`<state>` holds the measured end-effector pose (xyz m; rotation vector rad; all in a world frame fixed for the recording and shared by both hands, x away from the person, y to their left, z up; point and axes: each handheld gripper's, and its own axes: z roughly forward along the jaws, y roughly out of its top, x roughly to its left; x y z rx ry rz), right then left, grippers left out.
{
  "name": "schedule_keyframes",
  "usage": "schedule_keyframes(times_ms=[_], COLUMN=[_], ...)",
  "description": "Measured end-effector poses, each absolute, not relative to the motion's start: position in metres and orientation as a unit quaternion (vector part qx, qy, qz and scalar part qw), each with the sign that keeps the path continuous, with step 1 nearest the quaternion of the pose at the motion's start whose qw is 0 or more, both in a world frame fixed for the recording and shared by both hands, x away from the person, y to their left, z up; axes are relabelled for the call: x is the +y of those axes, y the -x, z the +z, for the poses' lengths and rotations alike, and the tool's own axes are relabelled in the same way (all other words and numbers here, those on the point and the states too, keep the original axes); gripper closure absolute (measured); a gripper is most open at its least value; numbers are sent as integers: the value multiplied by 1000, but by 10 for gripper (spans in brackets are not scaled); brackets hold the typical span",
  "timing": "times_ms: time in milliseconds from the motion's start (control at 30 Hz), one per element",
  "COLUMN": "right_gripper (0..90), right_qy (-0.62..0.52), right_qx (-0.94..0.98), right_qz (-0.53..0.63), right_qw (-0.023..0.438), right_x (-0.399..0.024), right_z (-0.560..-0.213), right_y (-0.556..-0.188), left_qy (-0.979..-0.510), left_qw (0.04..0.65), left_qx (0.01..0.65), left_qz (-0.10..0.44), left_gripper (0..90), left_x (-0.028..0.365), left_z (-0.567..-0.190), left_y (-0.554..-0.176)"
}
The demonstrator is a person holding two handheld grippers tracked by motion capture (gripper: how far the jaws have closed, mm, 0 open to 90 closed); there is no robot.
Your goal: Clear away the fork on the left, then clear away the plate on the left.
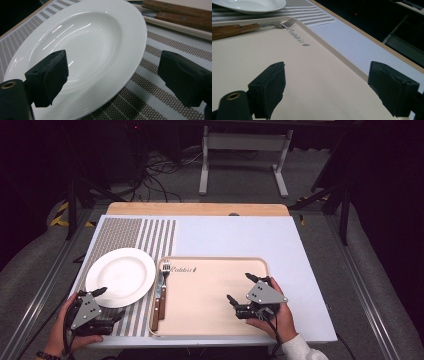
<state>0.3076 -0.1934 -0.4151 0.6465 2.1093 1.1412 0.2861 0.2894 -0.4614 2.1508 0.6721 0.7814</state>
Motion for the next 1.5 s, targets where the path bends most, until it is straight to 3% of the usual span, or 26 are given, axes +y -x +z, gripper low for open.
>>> schedule_keyframes(times_ms=[533,900,1400,1500], right_gripper=[157,158,157,157], right_qy=[-241,-241,-229,-236], right_qx=[807,805,812,809], right_qz=[435,436,420,424], right_qw=[320,322,335,331], right_x=[-189,-192,-190,-191], right_z=[-415,-415,-416,-416], right_y=[-310,-306,-298,-299], left_qy=[-842,-852,-846,-850], left_qw=[333,269,251,254], left_qx=[260,234,225,221], left_qz=[335,384,412,405], left_gripper=[148,220,254,294], left_x=[290,275,260,258], left_z=[-469,-475,-479,-480], left_y=[-290,-295,-306,-307])
